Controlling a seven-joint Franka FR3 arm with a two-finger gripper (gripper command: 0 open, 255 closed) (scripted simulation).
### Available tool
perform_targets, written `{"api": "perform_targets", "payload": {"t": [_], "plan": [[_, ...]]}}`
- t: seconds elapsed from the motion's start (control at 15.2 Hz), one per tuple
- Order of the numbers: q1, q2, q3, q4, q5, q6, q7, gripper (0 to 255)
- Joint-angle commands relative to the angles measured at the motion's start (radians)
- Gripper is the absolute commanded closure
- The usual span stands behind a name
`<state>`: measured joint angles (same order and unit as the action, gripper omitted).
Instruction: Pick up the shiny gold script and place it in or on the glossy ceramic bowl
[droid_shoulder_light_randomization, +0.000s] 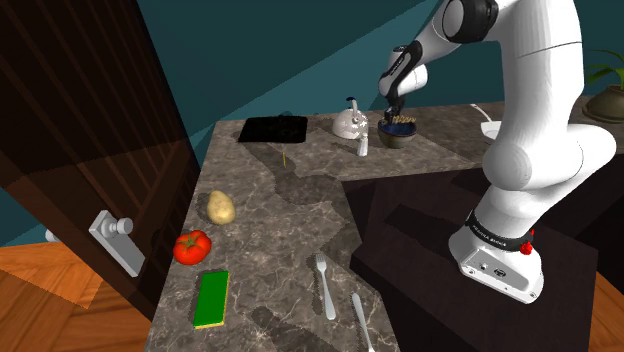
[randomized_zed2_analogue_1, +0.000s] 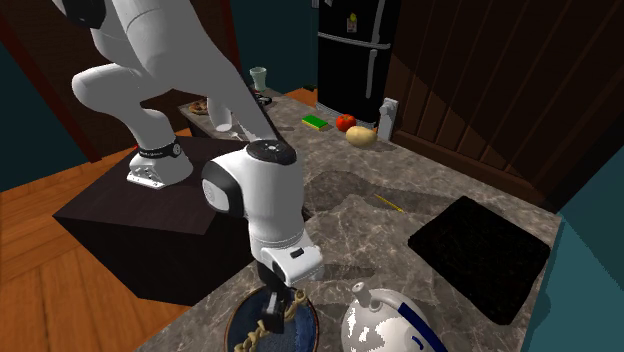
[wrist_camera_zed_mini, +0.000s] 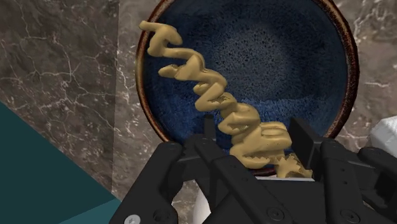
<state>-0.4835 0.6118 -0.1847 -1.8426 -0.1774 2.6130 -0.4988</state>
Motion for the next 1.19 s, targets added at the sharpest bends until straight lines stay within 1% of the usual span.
{"api": "perform_targets", "payload": {"t": [0.0, 0.59, 0.66, 0.99, 1.12], "plan": [[-0.004, 0.024, 0.001, 0.008, 0.001, 0.017, 0.001, 255], [-0.004, 0.036, 0.001, 0.01, 0.001, 0.027, 0.003, 255], [-0.004, 0.033, 0.001, 0.007, 0.001, 0.027, 0.003, 0], [-0.004, 0.036, 0.001, 0.01, 0.001, 0.027, 0.003, 0], [0.009, -0.025, -0.003, -0.017, -0.003, -0.009, 0.006, 0]]}}
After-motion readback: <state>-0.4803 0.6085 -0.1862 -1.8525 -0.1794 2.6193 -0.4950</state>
